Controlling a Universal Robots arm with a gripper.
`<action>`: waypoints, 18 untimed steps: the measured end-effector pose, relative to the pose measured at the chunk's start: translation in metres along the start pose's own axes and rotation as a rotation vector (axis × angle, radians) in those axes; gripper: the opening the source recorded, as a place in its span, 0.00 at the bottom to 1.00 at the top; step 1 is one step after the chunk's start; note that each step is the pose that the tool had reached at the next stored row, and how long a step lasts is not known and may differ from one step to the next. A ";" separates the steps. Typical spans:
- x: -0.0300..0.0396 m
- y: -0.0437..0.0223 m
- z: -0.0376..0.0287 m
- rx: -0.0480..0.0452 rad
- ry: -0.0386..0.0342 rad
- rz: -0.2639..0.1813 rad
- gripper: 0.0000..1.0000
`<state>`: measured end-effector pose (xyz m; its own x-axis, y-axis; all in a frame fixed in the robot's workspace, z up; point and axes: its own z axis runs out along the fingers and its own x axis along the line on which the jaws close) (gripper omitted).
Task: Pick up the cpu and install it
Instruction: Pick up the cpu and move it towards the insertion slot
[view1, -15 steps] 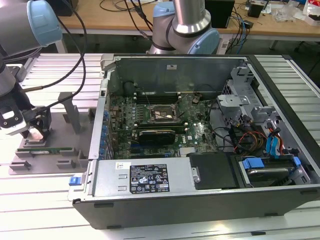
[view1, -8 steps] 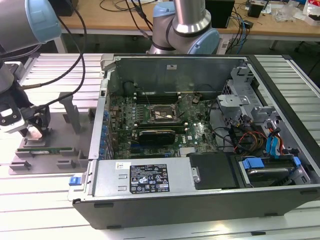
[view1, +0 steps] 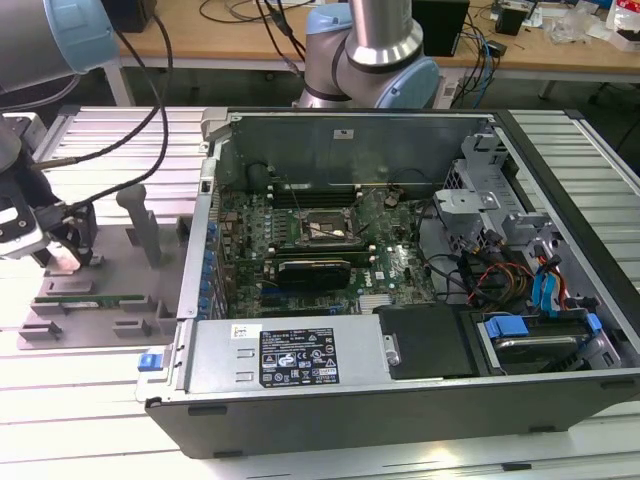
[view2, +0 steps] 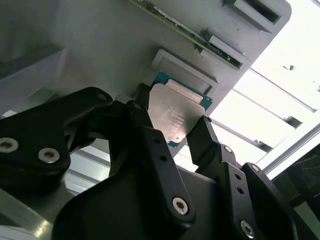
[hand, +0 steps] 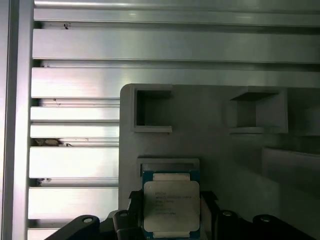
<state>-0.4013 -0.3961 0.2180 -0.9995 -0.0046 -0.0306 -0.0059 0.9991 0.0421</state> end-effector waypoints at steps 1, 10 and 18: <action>-0.0001 0.0002 -0.0042 0.0000 0.0000 0.000 0.55; -0.0012 0.0017 -0.0386 0.0000 0.0000 0.000 0.55; -0.0019 0.0029 -0.0629 0.0000 0.0000 0.000 0.55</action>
<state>-0.4013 -0.3959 0.2809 -0.9995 -0.0047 -0.0306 -0.0060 0.9991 0.0421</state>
